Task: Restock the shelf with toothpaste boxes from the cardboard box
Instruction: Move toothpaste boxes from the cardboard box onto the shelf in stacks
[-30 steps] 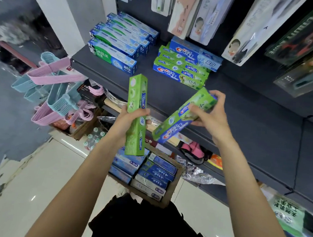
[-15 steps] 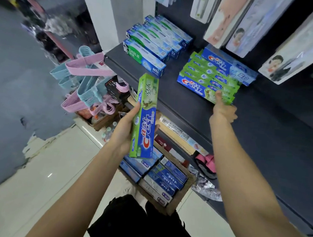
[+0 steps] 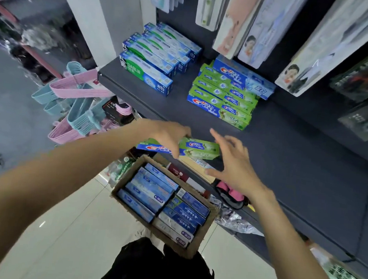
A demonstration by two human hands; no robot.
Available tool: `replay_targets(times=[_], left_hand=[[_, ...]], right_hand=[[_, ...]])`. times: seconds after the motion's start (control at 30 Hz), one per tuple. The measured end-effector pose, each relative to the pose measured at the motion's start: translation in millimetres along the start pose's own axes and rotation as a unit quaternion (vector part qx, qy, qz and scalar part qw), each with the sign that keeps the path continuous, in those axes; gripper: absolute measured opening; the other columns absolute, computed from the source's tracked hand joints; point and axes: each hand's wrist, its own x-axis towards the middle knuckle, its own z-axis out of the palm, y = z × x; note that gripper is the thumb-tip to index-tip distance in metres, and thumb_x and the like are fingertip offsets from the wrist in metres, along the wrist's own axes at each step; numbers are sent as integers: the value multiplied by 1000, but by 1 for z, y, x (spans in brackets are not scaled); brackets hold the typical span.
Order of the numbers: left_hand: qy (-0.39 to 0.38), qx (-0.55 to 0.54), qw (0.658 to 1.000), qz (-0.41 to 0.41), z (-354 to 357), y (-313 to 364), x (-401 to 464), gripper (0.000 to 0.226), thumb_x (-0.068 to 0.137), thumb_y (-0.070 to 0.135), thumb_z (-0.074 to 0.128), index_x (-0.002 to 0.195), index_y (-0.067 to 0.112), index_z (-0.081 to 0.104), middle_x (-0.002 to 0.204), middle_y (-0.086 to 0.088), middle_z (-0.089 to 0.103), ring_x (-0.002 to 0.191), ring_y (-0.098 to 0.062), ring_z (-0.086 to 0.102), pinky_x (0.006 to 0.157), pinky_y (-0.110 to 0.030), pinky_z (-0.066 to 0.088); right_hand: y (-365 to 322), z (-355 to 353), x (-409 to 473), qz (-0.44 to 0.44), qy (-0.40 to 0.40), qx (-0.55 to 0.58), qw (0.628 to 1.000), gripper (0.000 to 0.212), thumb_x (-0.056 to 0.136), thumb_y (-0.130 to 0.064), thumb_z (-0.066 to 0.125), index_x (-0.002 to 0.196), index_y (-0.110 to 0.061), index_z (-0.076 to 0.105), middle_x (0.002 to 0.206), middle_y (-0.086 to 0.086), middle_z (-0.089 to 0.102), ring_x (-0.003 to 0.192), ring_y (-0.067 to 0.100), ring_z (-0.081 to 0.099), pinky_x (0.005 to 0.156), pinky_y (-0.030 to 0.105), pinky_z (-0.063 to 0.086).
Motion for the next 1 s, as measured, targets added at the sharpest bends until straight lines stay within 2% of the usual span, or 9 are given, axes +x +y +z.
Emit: replay_targets(times=[0.07, 0.2, 0.4, 0.57, 0.7, 0.77, 0.83, 0.9, 1.0], left_hand=[[45, 103, 993, 34, -17, 1, 18, 62, 76, 35, 74, 128, 18, 45, 115, -5, 62, 90, -19, 53, 83, -34, 45], [262, 263, 928, 39, -26, -11, 52, 42, 92, 35, 54, 133, 27, 49, 125, -2, 59, 113, -26, 55, 91, -41, 46], [457, 55, 887, -21, 19, -23, 69, 44, 84, 9, 54, 127, 16, 58, 129, -7, 57, 117, -33, 52, 92, -44, 43], [549, -112, 828, -23, 98, -21, 10, 33, 84, 25, 47, 112, 18, 63, 98, 3, 66, 89, -19, 58, 78, -32, 46], [603, -182, 772, -86, 164, -35, -49, 21, 87, 24, 47, 85, 14, 66, 68, 8, 57, 65, -7, 48, 62, -21, 35], [578, -181, 784, -140, 192, -54, -64, 22, 86, 28, 46, 83, 16, 65, 67, 7, 57, 63, -7, 46, 57, -21, 34], [464, -178, 850, -178, 219, -79, -65, 19, 86, 30, 48, 89, 21, 64, 73, 11, 56, 69, -6, 47, 59, -22, 35], [316, -167, 918, -174, 251, -107, -51, 15, 86, 26, 55, 97, 23, 65, 83, 12, 60, 82, -12, 54, 66, -25, 43], [186, -128, 965, -130, 295, -138, -18, 26, 83, 26, 52, 101, 17, 67, 95, -1, 68, 95, -26, 61, 79, -37, 51]], right_hand=[[7, -1, 7, 59, 95, -37, 993, 69, 83, -35, 69, 141, -20, 35, 128, 2, 57, 117, 26, 43, 93, 35, 34], [21, -1, 43, 110, 197, -80, 971, 35, 86, -29, 66, 115, -10, 57, 109, 9, 63, 102, 30, 56, 81, 38, 44], [37, 6, 81, 197, 219, -104, 950, 26, 89, -22, 62, 110, -8, 60, 119, 13, 50, 107, 30, 51, 72, 43, 50], [23, 33, 45, 87, 329, -44, 939, 18, 87, -17, 62, 103, -10, 66, 106, 13, 55, 96, 28, 51, 81, 39, 48], [-17, 93, -30, 21, 208, 19, 978, 21, 86, -9, 61, 107, -11, 64, 98, 4, 64, 90, 15, 54, 76, 24, 43], [-26, 130, -56, 69, 35, 53, 996, 25, 90, -14, 59, 115, -18, 61, 95, -2, 66, 86, 15, 62, 71, 25, 44], [-22, 173, -66, 125, -124, 36, 984, 28, 94, -23, 52, 122, -24, 57, 104, -6, 67, 94, 16, 63, 76, 31, 44], [-12, 215, -67, 175, -202, 42, 963, 30, 94, -25, 50, 124, -25, 55, 113, -5, 66, 104, 16, 61, 80, 29, 42], [5, 275, -61, 218, -246, 68, 942, 34, 91, -24, 55, 125, -23, 53, 122, 0, 62, 112, 20, 57, 85, 31, 44]])
